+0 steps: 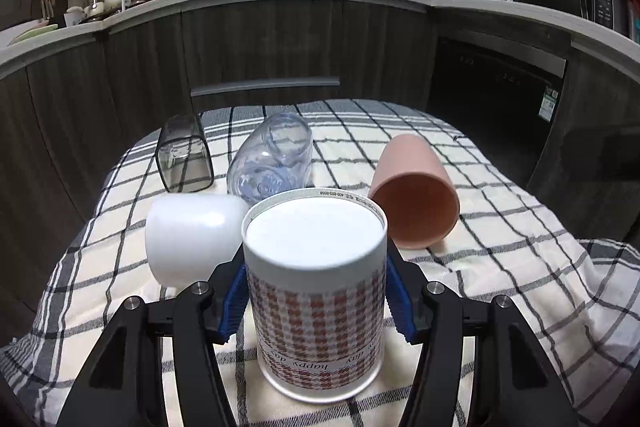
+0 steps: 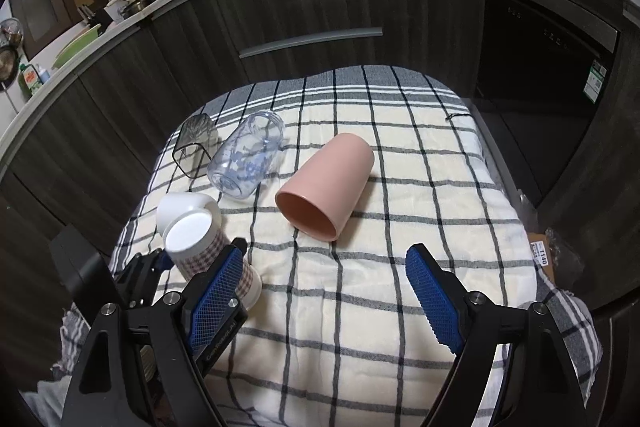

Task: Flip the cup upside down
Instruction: 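Lower the houndstooth cup onto the cloth with the left gripper, then open the left gripper and withdraw it from the cup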

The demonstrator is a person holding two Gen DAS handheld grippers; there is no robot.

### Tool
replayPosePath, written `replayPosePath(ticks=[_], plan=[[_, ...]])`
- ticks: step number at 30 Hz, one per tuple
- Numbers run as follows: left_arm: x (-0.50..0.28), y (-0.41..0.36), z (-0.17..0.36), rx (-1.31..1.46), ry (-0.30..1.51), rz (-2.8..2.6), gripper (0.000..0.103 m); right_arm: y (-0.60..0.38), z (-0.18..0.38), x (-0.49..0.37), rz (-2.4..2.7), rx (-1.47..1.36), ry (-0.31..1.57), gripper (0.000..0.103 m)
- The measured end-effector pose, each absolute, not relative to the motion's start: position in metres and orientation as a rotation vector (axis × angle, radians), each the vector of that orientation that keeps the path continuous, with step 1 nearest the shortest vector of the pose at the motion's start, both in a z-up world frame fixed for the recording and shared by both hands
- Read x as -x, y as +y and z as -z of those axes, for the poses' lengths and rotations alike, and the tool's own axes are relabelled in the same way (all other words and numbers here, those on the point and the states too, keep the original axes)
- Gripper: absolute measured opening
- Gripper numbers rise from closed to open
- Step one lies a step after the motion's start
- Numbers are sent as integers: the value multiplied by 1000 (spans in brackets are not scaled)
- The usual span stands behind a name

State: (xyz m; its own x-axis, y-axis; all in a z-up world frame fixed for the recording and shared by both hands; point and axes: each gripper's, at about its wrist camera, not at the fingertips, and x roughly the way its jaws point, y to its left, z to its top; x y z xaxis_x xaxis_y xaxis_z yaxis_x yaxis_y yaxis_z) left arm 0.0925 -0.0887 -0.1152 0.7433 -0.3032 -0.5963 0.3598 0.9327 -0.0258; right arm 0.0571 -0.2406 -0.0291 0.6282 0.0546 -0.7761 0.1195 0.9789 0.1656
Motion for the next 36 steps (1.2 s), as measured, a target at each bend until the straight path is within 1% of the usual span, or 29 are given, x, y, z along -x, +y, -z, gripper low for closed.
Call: replayPosePath(ticks=[3,7,15,16,17,18,19,25,28,30,32,36], plan=[[-90,-88,114,-85,651,373,58,-241,27,-55,41,-200,879,84],[-84,-86,108,-78,641,374,69,-239,23,-51,41,-186,860,84],[-81,-82,101,-68,669,370,71,-234,17,-47,46,-163,833,84],[-79,-81,98,-70,667,367,73,-233,17,-47,47,-162,829,84],[-78,-81,96,-72,663,363,79,-233,15,-46,48,-160,825,84],[-76,-80,93,-77,657,355,81,-232,13,-45,50,-155,817,84],[-73,-79,89,-79,646,347,83,-232,12,-44,51,-151,811,84],[-58,-68,60,-61,618,327,85,-228,-4,-37,55,-126,753,84],[-50,-62,43,-61,590,303,90,-228,-12,-34,53,-132,732,84],[-47,-56,31,-56,582,276,91,-227,-17,-33,56,-136,718,84],[-47,-51,23,-43,589,244,94,-226,-22,-32,59,-138,702,84],[-49,-37,10,23,633,219,94,-224,-29,-31,64,-145,684,84]])
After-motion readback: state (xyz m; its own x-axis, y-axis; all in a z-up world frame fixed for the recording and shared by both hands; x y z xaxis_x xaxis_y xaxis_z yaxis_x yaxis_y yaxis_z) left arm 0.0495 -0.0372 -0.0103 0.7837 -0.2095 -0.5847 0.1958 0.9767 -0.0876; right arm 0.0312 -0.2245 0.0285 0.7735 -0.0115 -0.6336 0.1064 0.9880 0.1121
